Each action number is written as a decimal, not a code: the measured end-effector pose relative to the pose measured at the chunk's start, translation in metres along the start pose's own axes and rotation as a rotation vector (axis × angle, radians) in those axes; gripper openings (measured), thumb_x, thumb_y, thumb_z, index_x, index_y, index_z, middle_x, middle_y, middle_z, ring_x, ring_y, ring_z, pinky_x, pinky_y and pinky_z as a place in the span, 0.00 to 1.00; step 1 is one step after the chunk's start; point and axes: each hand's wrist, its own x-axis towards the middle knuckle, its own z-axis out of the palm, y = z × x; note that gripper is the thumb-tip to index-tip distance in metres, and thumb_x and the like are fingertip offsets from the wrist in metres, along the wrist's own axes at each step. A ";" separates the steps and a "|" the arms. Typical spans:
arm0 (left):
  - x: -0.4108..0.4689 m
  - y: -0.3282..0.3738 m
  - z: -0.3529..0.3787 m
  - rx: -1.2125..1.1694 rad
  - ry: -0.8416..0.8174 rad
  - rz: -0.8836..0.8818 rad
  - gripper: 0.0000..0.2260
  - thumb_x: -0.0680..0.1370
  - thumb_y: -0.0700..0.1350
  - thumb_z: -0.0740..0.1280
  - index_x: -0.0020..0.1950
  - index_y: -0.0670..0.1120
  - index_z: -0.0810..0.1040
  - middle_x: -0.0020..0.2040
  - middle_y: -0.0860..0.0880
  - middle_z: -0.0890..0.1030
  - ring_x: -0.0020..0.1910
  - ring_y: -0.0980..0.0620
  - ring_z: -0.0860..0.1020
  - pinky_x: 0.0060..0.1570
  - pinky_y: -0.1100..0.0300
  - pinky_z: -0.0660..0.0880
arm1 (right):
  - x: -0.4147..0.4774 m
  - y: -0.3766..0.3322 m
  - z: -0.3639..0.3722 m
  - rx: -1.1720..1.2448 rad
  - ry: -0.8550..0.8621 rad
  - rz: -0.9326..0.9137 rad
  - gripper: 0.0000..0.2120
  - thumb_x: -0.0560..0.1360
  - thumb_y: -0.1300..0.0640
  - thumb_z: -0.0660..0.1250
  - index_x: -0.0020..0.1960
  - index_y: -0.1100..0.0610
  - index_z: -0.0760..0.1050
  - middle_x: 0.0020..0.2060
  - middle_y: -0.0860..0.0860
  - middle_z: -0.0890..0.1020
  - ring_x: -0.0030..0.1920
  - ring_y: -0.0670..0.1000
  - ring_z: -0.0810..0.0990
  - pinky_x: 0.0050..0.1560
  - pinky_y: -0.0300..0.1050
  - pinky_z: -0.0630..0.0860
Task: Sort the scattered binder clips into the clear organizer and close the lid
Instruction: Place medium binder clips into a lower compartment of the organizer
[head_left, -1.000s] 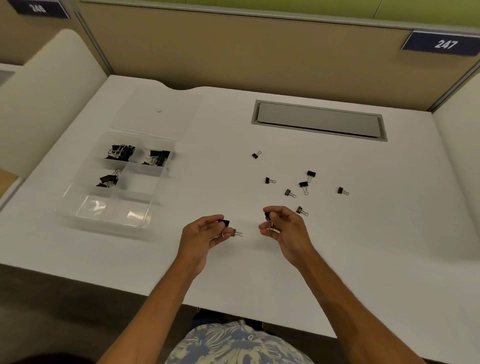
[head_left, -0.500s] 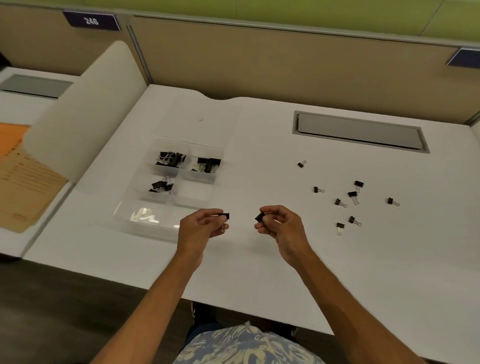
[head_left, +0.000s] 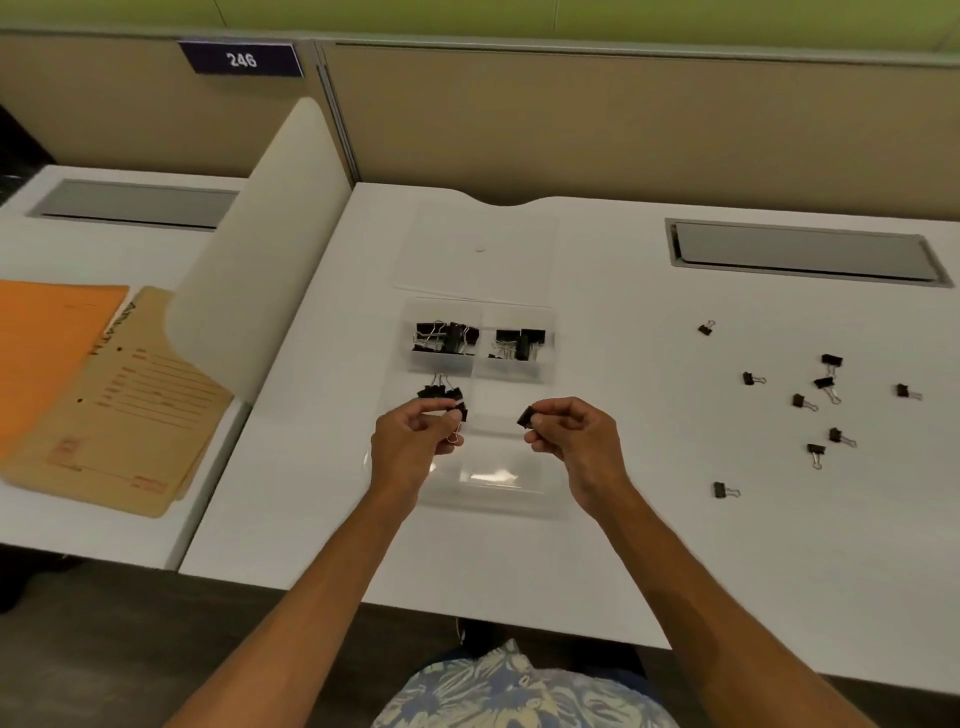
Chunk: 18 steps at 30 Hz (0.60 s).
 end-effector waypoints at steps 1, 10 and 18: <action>0.004 0.001 -0.005 0.019 -0.005 0.005 0.08 0.74 0.38 0.73 0.52 0.43 0.84 0.40 0.44 0.86 0.36 0.47 0.83 0.39 0.59 0.80 | 0.002 0.000 0.008 -0.021 0.008 0.003 0.08 0.73 0.71 0.70 0.52 0.67 0.80 0.42 0.66 0.84 0.37 0.58 0.82 0.41 0.45 0.81; 0.030 -0.005 -0.042 0.204 0.019 0.073 0.08 0.75 0.35 0.71 0.51 0.44 0.84 0.38 0.44 0.85 0.38 0.47 0.85 0.45 0.55 0.83 | 0.019 0.013 0.065 -0.326 -0.053 0.000 0.03 0.72 0.64 0.74 0.45 0.61 0.81 0.35 0.58 0.84 0.32 0.54 0.81 0.33 0.45 0.76; 0.044 -0.007 -0.039 0.255 -0.038 0.043 0.09 0.70 0.37 0.75 0.49 0.46 0.84 0.38 0.48 0.85 0.37 0.49 0.85 0.46 0.51 0.83 | 0.031 0.017 0.083 -0.470 0.045 -0.029 0.06 0.75 0.66 0.70 0.47 0.58 0.82 0.37 0.53 0.85 0.33 0.50 0.83 0.33 0.41 0.77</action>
